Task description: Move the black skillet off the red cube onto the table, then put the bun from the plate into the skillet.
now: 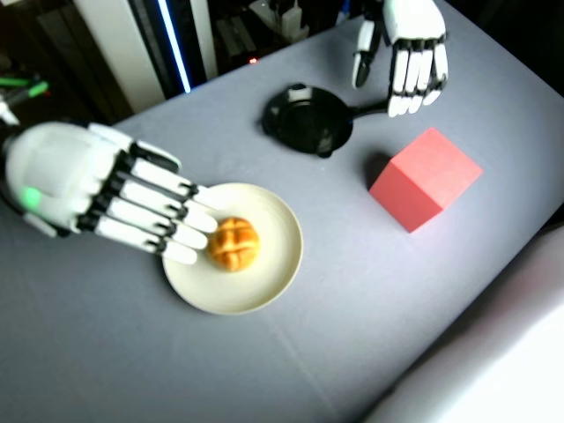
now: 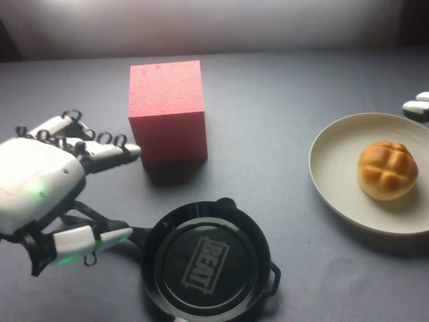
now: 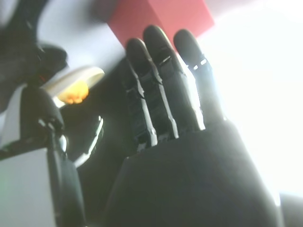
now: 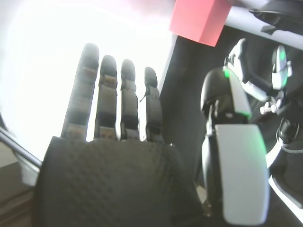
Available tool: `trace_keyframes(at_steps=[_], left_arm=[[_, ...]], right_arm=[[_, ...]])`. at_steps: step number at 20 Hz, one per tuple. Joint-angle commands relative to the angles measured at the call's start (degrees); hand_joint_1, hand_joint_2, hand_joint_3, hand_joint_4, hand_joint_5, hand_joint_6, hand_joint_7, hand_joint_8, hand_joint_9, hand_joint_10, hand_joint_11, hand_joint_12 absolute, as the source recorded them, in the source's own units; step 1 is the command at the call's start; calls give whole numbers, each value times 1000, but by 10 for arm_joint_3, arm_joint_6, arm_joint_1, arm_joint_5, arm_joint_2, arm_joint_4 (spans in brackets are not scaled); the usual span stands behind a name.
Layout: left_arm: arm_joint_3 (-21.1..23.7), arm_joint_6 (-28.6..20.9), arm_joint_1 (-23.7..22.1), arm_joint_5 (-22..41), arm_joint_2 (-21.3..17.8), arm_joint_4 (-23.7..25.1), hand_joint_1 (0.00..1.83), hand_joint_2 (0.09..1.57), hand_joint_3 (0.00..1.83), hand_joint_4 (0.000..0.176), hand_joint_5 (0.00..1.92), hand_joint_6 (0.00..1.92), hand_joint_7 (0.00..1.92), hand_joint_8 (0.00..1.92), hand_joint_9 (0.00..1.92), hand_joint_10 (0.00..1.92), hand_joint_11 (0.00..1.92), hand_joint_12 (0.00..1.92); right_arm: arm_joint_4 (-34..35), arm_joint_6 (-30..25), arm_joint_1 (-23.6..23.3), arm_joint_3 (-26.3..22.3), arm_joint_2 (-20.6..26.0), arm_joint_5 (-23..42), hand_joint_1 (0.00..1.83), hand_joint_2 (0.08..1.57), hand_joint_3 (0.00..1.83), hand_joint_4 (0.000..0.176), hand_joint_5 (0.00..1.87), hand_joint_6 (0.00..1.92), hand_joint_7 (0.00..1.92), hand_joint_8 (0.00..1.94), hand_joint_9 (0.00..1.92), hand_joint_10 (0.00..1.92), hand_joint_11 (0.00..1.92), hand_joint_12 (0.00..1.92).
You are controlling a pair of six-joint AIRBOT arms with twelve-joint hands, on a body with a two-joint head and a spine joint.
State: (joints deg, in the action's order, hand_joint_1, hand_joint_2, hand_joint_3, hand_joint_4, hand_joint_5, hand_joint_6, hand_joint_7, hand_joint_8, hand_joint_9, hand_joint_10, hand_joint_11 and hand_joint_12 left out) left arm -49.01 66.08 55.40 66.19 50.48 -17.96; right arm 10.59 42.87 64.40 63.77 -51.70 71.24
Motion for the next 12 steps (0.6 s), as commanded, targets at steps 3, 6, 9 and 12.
trace_keyframes(at_steps=[3, 6, 9, 12], left_arm=[[7, -12, 8, 111, -12, 20, 739, 1059, 0, 0, 506, 0, 644, 1, 662, 8, 178, 800], [8, -18, 10, 121, -11, 22, 803, 1053, 0, 0, 539, 0, 620, 0, 613, 0, 279, 673], [10, -19, 12, 133, -7, 22, 744, 1084, 0, 0, 537, 1, 557, 0, 524, 0, 234, 780], [11, -22, 12, 142, -5, 23, 722, 1097, 0, 0, 538, 2, 518, 0, 491, 2, 160, 934]], right_arm=[[-20, -4, -38, 30, -20, -36, 917, 1046, 0, 18, 309, 1, 291, 1, 255, 2, 290, 47], [-47, -4, -85, 63, -44, -114, 1010, 997, 0, 25, 404, 6, 384, 5, 342, 8, 320, 75], [-68, -1, -118, 86, -65, -166, 1107, 1040, 2, 0, 573, 9, 518, 6, 444, 8, 340, 119], [-70, 24, -139, 98, -80, -203, 1211, 1117, 0, 0, 977, 935, 962, 733, 947, 119, 459, 919]])
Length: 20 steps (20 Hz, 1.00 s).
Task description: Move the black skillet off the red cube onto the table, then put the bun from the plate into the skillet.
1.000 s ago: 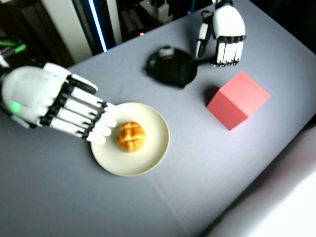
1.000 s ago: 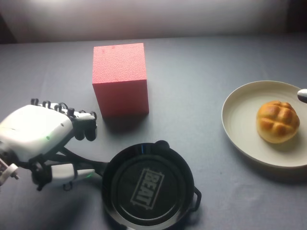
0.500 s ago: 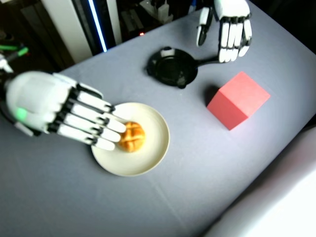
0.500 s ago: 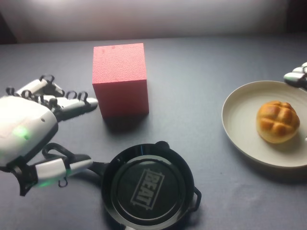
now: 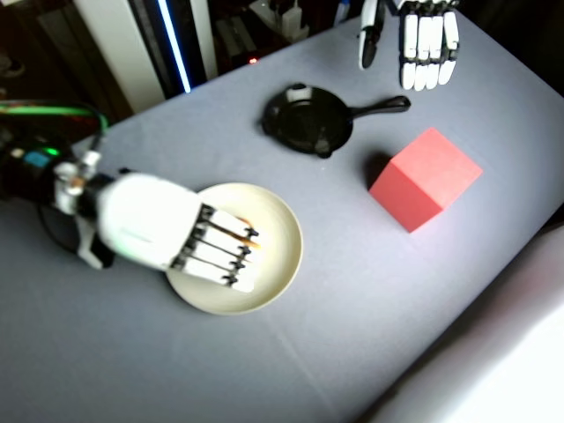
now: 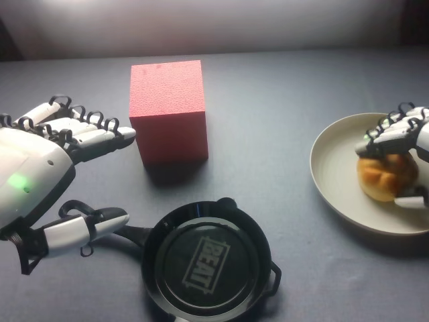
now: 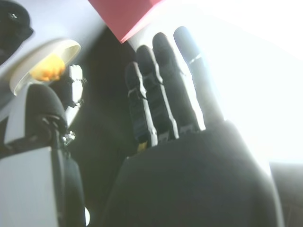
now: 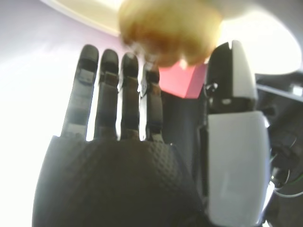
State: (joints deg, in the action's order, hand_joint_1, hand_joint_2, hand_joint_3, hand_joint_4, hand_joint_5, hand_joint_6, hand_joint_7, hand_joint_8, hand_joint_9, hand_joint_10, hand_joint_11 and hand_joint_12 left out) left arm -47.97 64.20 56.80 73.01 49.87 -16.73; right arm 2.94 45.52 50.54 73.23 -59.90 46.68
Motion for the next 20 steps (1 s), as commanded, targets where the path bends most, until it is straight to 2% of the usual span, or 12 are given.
trace_keyframes(at_steps=[1, 2, 3, 6, 8, 9, 11, 12, 13, 15, 19, 20], left_arm=[[0, -3, -2, 75, 1, 11, 708, 1096, 0, 0, 541, 1, 520, 1, 486, 0, 133, 975], [0, -4, -2, 75, 1, 12, 708, 1096, 0, 0, 541, 1, 520, 1, 486, 0, 133, 975], [0, -6, -1, 76, 1, 12, 702, 1097, 0, 0, 554, 1, 518, 0, 478, 1, 107, 1048], [2, -8, 2, 87, 0, 12, 719, 1088, 0, 0, 564, 3, 513, 1, 477, 2, 69, 1101], [4, -8, 7, 93, -4, 12, 698, 1099, 4, 0, 569, 3, 499, 0, 447, 0, 26, 1086], [4, -8, 8, 96, -7, 11, 682, 1105, 5, 0, 583, 8, 511, 5, 457, 5, 26, 1080], [6, -8, 14, 113, -12, 5, 679, 1133, 9, 0, 575, 2, 522, 5, 448, 2, 0, 982], [7, -8, 18, 125, -13, 0, 645, 1137, 8, 0, 572, 0, 527, 5, 435, 0, 0, 962], [9, -8, 22, 139, -13, -6, 620, 1134, 5, 0, 564, 0, 526, 4, 426, 0, 0, 959], [10, -8, 29, 157, -15, -16, 534, 1194, 15, 0, 514, 0, 520, 1, 463, 13, 0, 1033], [10, -8, 44, 184, -24, -41, 288, 1315, 23, 0, 527, 3, 521, 1, 431, 2, 0, 1160], [10, -8, 49, 191, -26, -47, 107, 1366, 18, 0, 535, 5, 556, 11, 494, 29, 0, 1217]], right_arm=[[7, 14, -6, 3, -1, 32, 1334, 1106, 0, 0, 978, 968, 1045, 828, 878, 979, 463, 1263], [7, 26, -10, 3, -3, 24, 1334, 1106, 0, 0, 978, 968, 1045, 828, 878, 979, 463, 1263], [7, 29, -12, 4, -5, 21, 1369, 1123, 1, 0, 890, 1111, 1023, 890, 851, 1255, 508, 1379], [-5, 29, -16, -6, -5, 42, 1371, 1119, 1, 0, 899, 1063, 985, 969, 902, 1224, 611, 1364], [-34, 16, -26, -22, -3, 80, 1357, 1160, 1, 0, 872, 1127, 879, 1152, 788, 1327, 543, 1253], [-50, 7, -33, -30, 0, 101, 1356, 1175, 0, 0, 882, 1002, 808, 1318, 780, 1388, 601, 1347], [-86, -12, -50, -48, 3, 160, 1245, 1171, 1, 0, 912, 944, 838, 1375, 792, 1180, 639, 1419], [-105, -15, -61, -56, 2, 177, 1230, 1196, 1, 0, 903, 869, 780, 1543, 780, 1547, 801, 1804], [-132, -19, -77, -64, -4, 190, 1223, 1212, 2, 0, 881, 887, 747, 1605, 744, 1640, 770, 1798], [-180, -40, -104, -66, -24, 194, 1227, 1160, 0, 0, 858, 1028, 949, 1221, 866, 1096, 781, 1267], [-254, -79, -143, -55, -79, 173, 1351, 1133, 8, 0, 868, 987, 872, 1182, 997, 1175, 957, 1230], [-265, -79, -150, -54, -92, 158, 1229, 1188, 4, 0, 811, 1116, 833, 1351, 922, 1266, 871, 1456]])
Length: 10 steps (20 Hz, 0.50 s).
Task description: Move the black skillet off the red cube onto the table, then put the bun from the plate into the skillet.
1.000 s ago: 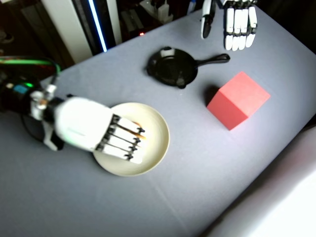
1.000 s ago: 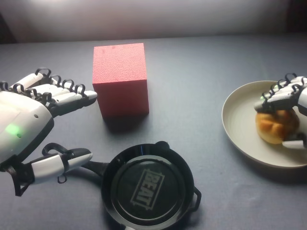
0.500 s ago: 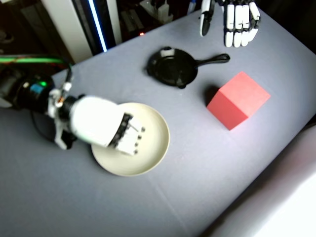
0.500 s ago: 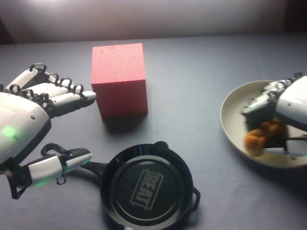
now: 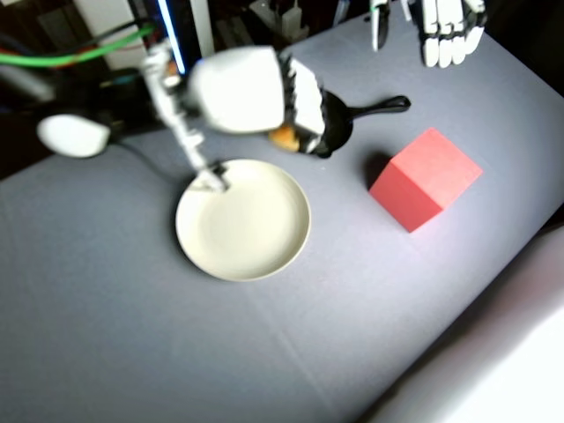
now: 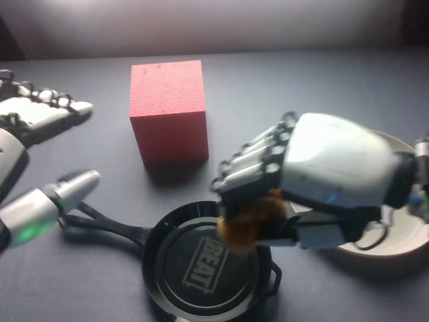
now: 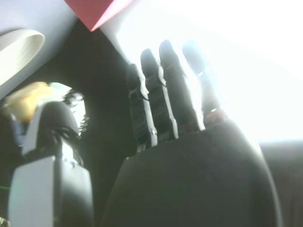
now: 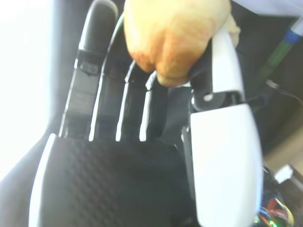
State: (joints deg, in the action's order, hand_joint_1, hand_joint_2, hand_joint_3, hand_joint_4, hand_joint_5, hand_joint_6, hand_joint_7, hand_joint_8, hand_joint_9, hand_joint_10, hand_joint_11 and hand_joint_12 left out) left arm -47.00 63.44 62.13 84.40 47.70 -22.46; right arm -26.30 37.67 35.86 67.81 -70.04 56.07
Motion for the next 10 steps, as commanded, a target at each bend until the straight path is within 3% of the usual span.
trace_keyframes(at_steps=[1, 3, 4, 5, 6, 7, 8, 10], left_arm=[[1, 0, -1, 82, -5, 7, 60, 1379, 16, 0, 527, 1, 552, 8, 495, 29, 0, 1223], [4, 0, 7, 91, -7, 1, 15, 1385, 12, 0, 523, 1, 553, 6, 502, 30, 0, 1205], [4, 0, 7, 91, -7, 1, 2, 1396, 9, 0, 512, 0, 545, 2, 488, 23, 0, 1185], [4, 0, 7, 89, -6, 1, 0, 1404, 8, 0, 517, 3, 553, 5, 507, 30, 0, 1244], [4, 0, 7, 87, -6, 1, 0, 1412, 10, 0, 520, 4, 566, 10, 519, 35, 0, 1257], [4, 0, 8, 85, -5, 1, 0, 1419, 12, 0, 512, 1, 568, 10, 516, 33, 0, 1258], [4, 0, 8, 86, -5, -1, 0, 1423, 12, 0, 517, 3, 566, 9, 527, 38, 0, 1257], [4, 0, 9, 92, -5, -4, 0, 1426, 6, 0, 535, 8, 587, 12, 554, 47, 0, 1316]], right_arm=[[18, 0, -9, 3, -2, 47, 1200, 1231, 8, 0, 728, 1202, 796, 1499, 879, 1472, 838, 1667], [1, -2, -18, 11, -30, 10, 1145, 1307, 8, 0, 626, 1351, 677, 1696, 812, 1701, 774, 1806], [-3, -2, -21, 14, -40, -4, 1157, 1302, 1, 0, 652, 1296, 681, 1701, 828, 1720, 809, 1798], [-5, -2, -22, 18, -51, -17, 1147, 1306, 1, 0, 624, 1334, 691, 1671, 814, 1596, 776, 1730], [-7, -2, -23, 21, -58, -27, 1170, 1290, 0, 0, 636, 1430, 680, 1516, 815, 1274, 625, 1515], [-7, -2, -23, 22, -61, -31, 1284, 1225, 0, 0, 530, 612, 749, 1380, 767, 1180, 533, 1514], [-7, -2, -23, 23, -63, -34, 1155, 1123, 0, 30, 548, 450, 464, 1249, 514, 1335, 309, 1608], [-8, -3, -23, 19, -62, -34, 967, 1050, 0, 83, 437, 657, 266, 945, 252, 1130, 65, 1429]])
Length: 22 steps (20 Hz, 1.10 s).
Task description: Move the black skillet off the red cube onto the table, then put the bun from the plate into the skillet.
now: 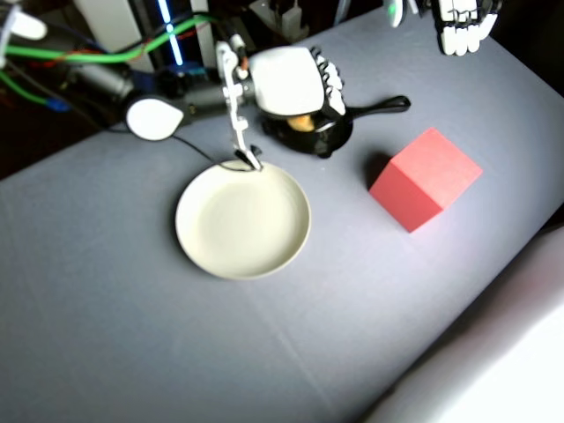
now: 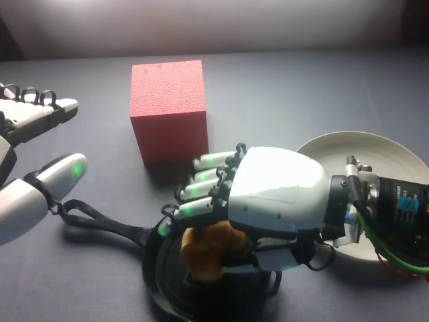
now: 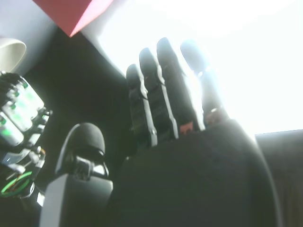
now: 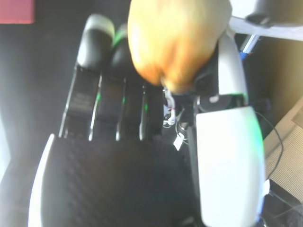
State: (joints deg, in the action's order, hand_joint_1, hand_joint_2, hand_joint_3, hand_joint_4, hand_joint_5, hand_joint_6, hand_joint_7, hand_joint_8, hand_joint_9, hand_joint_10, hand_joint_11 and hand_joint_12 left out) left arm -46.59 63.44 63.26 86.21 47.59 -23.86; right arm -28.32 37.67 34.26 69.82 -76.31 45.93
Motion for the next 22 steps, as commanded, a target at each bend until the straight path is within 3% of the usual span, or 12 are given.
trace_keyframes(at_steps=[1, 4, 6, 9, 11, 12, 13, 14, 16, 17, 20, 22], left_arm=[[0, 0, -1, 77, -4, 8, 0, 1432, 5, 0, 534, 6, 587, 10, 551, 45, 0, 1338], [3, -1, 4, 88, -4, 0, 0, 1431, 2, 0, 543, 8, 588, 8, 553, 44, 0, 1329], [7, -1, 10, 94, -6, -2, 0, 1418, 0, 0, 540, 6, 595, 9, 556, 44, 0, 1322], [12, -1, 21, 109, -8, -9, 0, 1383, 0, 0, 549, 7, 600, 8, 564, 45, 0, 1302], [16, -3, 28, 118, -10, -13, 0, 1363, 0, 0, 559, 9, 607, 8, 572, 45, 0, 1286], [17, -5, 32, 121, -11, -15, 0, 1354, 0, 0, 551, 5, 605, 6, 563, 40, 0, 1267], [19, -7, 38, 126, -12, -18, 0, 1353, 0, 0, 549, 3, 601, 4, 570, 41, 0, 1290], [20, -9, 41, 128, -13, -20, 0, 1350, 0, 0, 546, 2, 601, 3, 572, 40, 0, 1285], [20, -10, 42, 128, -13, -20, 0, 1361, 0, 0, 542, 1, 597, 1, 572, 37, 0, 1269], [20, -10, 42, 129, -13, -20, 0, 1363, 1, 0, 532, 0, 592, 0, 572, 34, 0, 1254], [20, -13, 39, 129, -14, -16, 97, 1394, 5, 0, 461, 1, 600, 7, 572, 29, 0, 1223], [19, -15, 36, 129, -15, -9, 193, 1374, 0, 0, 346, 0, 559, 1, 613, 45, 0, 1373]], right_arm=[[12, -3, -7, -3, 0, 67, 861, 1057, 0, 80, 344, 659, 232, 701, 210, 800, 12, 1177], [12, -5, -7, -15, 4, 77, 651, 985, 0, 42, 166, 608, 259, 86, 218, 81, 0, 713], [13, -6, -7, -29, 27, 94, 610, 921, 0, 39, 188, 356, 207, 4, 190, 6, 0, 565], [38, -6, 17, -50, 90, 141, 661, 883, 0, 0, 282, 49, 196, 10, 210, 18, 0, 633], [73, -6, 43, -56, 127, 182, 587, 936, 1, 0, 243, 7, 220, 3, 257, 14, 0, 912], [90, -5, 54, -58, 145, 201, 536, 986, 5, 0, 48, 1, 193, 0, 189, 2, 0, 546], [111, -3, 66, -62, 170, 223, 585, 970, 0, 35, 9, 0, 187, 1, 202, 8, 0, 693], [135, 7, 78, -68, 185, 243, 616, 940, 0, 45, 34, 4, 193, 2, 237, 15, 0, 925], [200, 51, 111, -85, 217, 301, 692, 913, 2, 13, 132, 11, 130, 3, 80, 21, 0, 175], [233, 64, 132, -91, 230, 333, 715, 907, 0, 1, 175, 7, 175, 5, 118, 14, 24, 138], [334, 83, 206, -109, 257, 445, 691, 875, 0, 46, 214, 8, 219, 13, 131, 18, 17, 54], [390, 86, 254, -119, 267, 511, 761, 898, 2, 36, 249, 4, 287, 6, 276, 16, 127, 79]])
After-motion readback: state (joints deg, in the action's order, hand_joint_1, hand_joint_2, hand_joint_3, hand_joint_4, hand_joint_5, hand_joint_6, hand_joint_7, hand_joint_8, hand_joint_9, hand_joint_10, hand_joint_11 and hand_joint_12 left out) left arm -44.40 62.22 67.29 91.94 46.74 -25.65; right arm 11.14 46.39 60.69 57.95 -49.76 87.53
